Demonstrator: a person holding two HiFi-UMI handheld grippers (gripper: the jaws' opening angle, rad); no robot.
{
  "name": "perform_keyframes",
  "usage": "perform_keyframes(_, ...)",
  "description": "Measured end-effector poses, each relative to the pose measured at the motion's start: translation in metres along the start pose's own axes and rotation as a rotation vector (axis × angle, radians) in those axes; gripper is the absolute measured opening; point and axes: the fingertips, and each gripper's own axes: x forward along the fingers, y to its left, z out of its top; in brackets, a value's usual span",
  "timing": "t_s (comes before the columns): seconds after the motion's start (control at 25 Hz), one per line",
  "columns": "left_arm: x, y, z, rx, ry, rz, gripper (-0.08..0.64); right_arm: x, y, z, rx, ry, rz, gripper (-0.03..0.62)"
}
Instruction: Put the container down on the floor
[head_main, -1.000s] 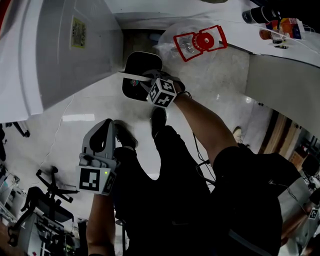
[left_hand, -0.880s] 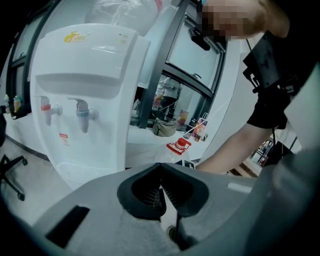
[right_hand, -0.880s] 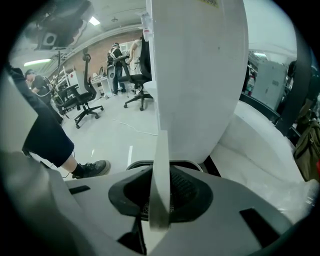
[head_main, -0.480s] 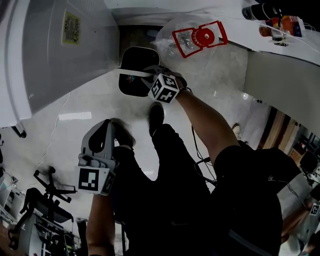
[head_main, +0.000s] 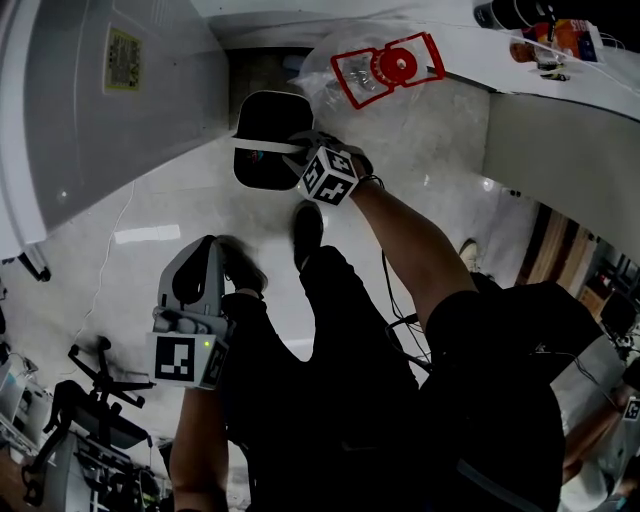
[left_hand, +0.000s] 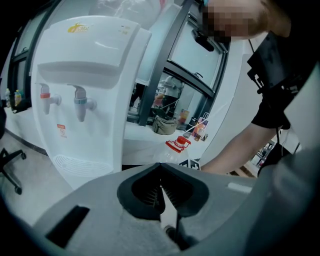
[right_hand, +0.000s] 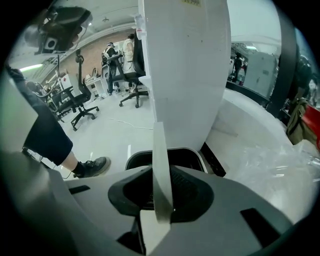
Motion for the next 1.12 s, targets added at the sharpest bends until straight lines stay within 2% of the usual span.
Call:
perform_keyframes(0.16, -0.008, 0.003, -0.01, 0.019, 0.042, 0.042, 0.011, -0.001, -0.002, -0.003, 0.036, 0.021, -0.019, 0.091)
perform_keyframes(0.36, -0.017, 0.004, 0.002, 0.016, 0.016, 0.052, 0.012, -0.013, 0.001, -0.005, 0.059, 0.05, -0.028, 0.154)
perform_keyframes(0.56, -0.031, -0.013, 0.025, 0.057, 0.01, 0.025, 0.012, -0.043, -0.002, 0.004, 0.149, 0.03, -0.074, 0.167)
perform_keyframes(0.76, -0.048, -0.026, 0.045, 0.061, -0.012, -0.004, 0.012, -0.084, 0.001, 0.016, 0.206, 0.016, -0.133, 0.17)
perform_keyframes(0.96, -0.071, -0.05, 0.069, 0.096, -0.021, -0.064, 0.012, -0.134, 0.017, 0.043, 0.301, -0.037, -0.163, 0.17)
perform_keyframes(1.12, -0.086, -0.06, 0.092, 0.101, -0.045, -0.084, 0.011, -0.178, 0.021, 0.065, 0.374, -0.084, -0.206, 0.169)
